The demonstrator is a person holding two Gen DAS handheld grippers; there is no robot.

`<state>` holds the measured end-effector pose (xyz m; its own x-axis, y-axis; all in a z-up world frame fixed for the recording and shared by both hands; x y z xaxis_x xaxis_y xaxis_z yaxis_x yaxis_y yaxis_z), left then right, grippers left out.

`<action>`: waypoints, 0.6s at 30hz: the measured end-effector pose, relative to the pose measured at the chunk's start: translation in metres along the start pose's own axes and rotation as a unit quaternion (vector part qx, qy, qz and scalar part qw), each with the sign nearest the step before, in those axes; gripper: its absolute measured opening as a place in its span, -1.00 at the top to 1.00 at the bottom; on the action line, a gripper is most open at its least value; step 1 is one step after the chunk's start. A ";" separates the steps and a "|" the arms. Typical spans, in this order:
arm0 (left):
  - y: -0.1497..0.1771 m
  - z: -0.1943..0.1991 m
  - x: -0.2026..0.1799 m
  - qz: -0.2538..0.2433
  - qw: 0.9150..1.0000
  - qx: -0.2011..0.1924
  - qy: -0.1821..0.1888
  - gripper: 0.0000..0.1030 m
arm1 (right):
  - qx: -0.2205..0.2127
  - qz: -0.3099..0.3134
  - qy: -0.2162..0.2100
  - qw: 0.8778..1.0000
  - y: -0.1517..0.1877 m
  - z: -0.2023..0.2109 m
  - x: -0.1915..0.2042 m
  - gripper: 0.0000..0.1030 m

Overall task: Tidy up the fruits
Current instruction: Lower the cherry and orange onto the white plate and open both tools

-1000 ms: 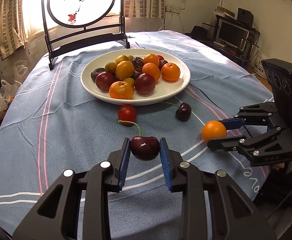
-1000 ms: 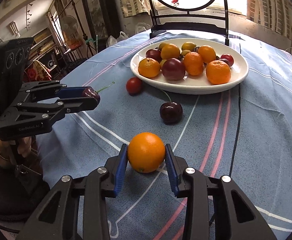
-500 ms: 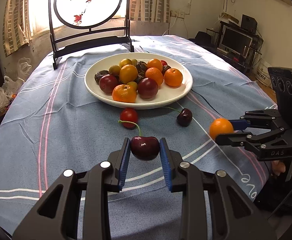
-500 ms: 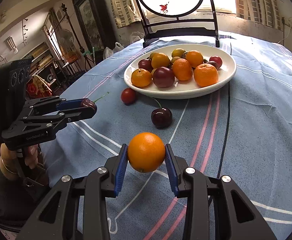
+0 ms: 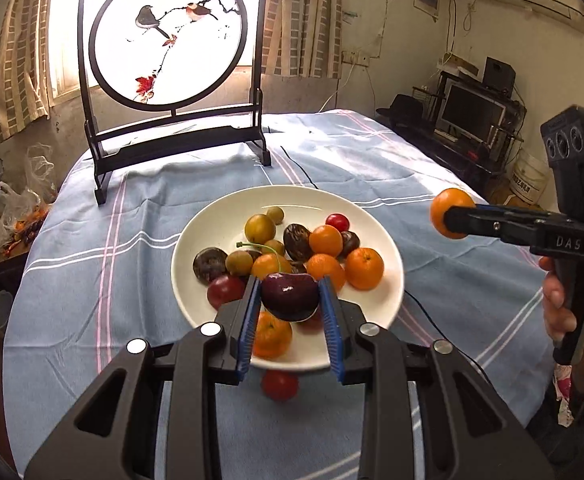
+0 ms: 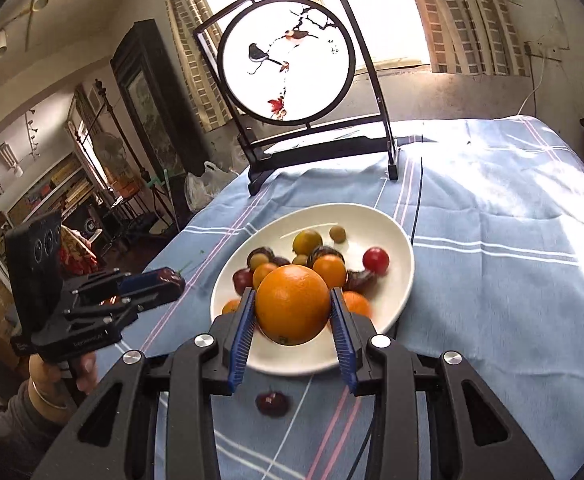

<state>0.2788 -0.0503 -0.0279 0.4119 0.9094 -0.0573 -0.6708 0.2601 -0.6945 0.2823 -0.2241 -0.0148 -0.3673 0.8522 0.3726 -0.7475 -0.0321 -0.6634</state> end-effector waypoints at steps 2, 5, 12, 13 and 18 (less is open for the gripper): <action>-0.010 -0.023 0.003 0.003 1.000 0.012 -0.004 0.44 | 0.008 -0.003 0.009 1.000 -0.015 -0.023 -0.005 0.28; -0.015 -0.052 0.008 0.008 0.999 0.030 -0.009 0.44 | 0.026 -0.013 0.014 0.999 -0.028 -0.057 -0.012 0.28; -0.020 -0.082 0.022 0.015 0.999 0.047 -0.016 0.43 | 0.051 -0.012 0.019 0.998 -0.033 -0.101 -0.014 0.28; -0.020 -0.084 0.024 0.015 0.999 0.047 -0.017 0.43 | 0.052 -0.011 0.021 0.998 -0.034 -0.104 -0.015 0.28; -0.022 -0.089 0.025 0.011 0.998 0.046 -0.032 -0.25 | 0.042 -0.002 0.033 0.999 -0.037 -0.103 -0.015 0.05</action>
<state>0.3588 -0.0623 -0.0780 0.3583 0.9333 -0.0242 -0.7343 0.2657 -0.6247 0.3726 -0.1821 -0.0629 -0.3288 0.8850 0.3296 -0.7940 -0.0700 -0.6039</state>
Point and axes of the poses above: each gripper's, at about its wrist camera, not at the fingertips, and z roughly against the way its jaws point, x to its left, y to its underside, the point moved 7 cm from there along -z, roughly the way its jaws point, and after that the axes turned 5 degrees about x, right-handed, at the moved point
